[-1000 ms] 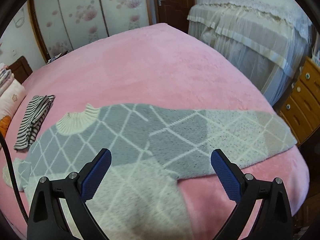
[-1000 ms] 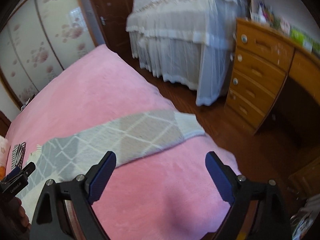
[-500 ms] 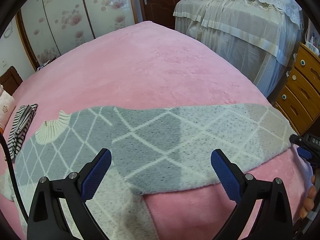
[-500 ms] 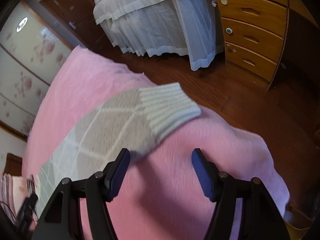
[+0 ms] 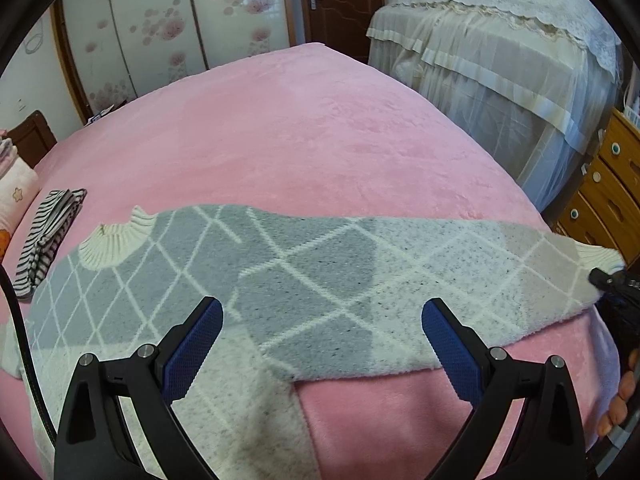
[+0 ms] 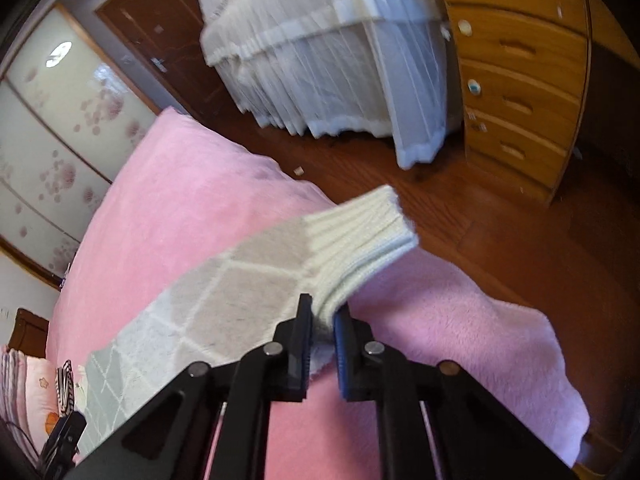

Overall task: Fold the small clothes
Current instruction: 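Lift the cuff with the right tool and carry it across the sweater body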

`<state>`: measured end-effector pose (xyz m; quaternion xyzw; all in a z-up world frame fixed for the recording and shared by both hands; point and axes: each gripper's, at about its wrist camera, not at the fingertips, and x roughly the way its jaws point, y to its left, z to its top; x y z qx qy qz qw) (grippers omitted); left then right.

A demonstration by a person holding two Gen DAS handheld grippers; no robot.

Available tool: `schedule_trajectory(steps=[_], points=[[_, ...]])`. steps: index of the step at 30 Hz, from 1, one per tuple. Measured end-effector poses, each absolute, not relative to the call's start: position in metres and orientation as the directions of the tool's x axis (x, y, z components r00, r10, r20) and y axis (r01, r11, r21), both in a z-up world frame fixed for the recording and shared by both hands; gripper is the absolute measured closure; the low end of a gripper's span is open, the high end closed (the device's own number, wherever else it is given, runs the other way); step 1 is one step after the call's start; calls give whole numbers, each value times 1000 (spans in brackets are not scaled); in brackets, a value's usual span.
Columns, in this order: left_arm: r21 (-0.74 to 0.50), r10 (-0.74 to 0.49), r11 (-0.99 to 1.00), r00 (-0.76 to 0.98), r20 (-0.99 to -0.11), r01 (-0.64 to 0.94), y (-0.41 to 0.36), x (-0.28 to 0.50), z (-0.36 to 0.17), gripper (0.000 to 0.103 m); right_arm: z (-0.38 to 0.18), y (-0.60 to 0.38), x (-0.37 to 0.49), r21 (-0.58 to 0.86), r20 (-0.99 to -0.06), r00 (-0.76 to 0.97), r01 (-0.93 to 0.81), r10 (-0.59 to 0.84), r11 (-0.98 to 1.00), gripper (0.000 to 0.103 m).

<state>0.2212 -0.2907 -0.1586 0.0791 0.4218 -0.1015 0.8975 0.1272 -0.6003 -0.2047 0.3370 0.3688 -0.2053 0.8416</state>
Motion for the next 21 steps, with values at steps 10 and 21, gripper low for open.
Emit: schedule_trajectory(steps=[10, 21], points=[[39, -100, 980, 658, -746, 193, -232, 199, -113, 3, -103, -525, 116, 420, -596, 801, 371, -57, 828, 94], [-25, -40, 999, 687, -726, 32, -103, 178, -68, 3, -25, -374, 138, 314, -478, 869, 29, 132, 949, 94]])
